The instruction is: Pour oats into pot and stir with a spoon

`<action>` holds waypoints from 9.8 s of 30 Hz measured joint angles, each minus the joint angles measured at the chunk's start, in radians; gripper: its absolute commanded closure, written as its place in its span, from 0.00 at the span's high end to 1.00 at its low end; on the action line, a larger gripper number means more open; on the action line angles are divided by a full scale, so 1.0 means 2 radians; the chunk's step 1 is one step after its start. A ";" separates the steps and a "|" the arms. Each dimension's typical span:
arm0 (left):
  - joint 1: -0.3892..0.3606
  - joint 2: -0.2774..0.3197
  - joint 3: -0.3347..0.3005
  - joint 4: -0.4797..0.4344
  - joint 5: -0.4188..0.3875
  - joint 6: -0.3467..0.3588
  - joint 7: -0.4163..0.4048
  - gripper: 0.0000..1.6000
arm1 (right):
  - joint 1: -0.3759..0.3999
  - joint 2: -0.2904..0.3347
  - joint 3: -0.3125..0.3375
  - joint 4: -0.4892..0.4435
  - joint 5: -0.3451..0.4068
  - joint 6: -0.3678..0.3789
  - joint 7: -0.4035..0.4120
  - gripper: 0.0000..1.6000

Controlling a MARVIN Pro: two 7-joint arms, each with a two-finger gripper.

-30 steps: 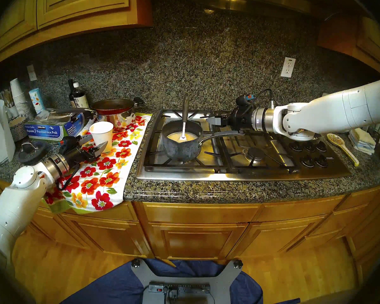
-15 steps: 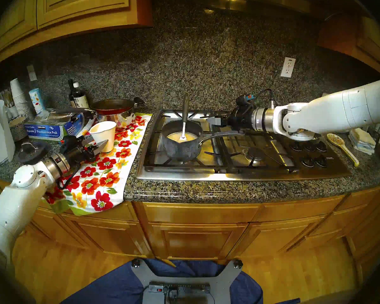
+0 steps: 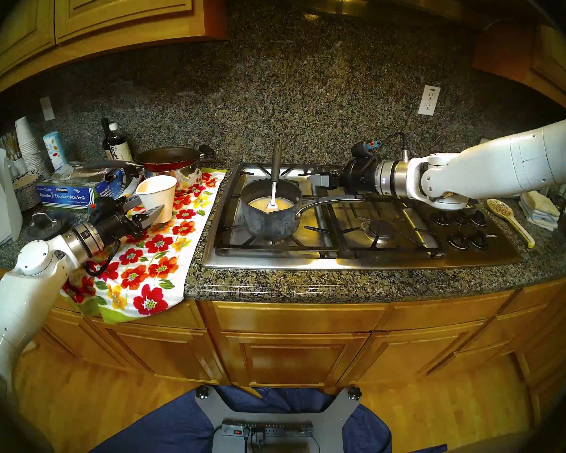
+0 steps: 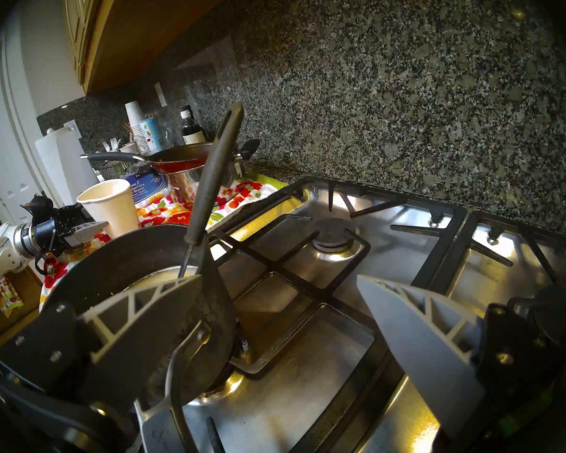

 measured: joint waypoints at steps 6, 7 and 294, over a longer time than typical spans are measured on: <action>0.007 0.007 -0.009 -0.025 0.000 0.002 0.001 0.66 | 0.000 0.000 0.000 0.000 0.000 0.000 0.000 1.00; 0.009 0.009 -0.011 -0.030 0.000 0.002 0.001 0.66 | 0.000 0.000 0.000 0.000 0.000 0.000 0.000 1.00; -0.198 -0.089 0.151 -0.151 0.983 -0.170 0.352 0.58 | 0.001 -0.003 -0.003 0.000 0.002 -0.002 0.002 1.00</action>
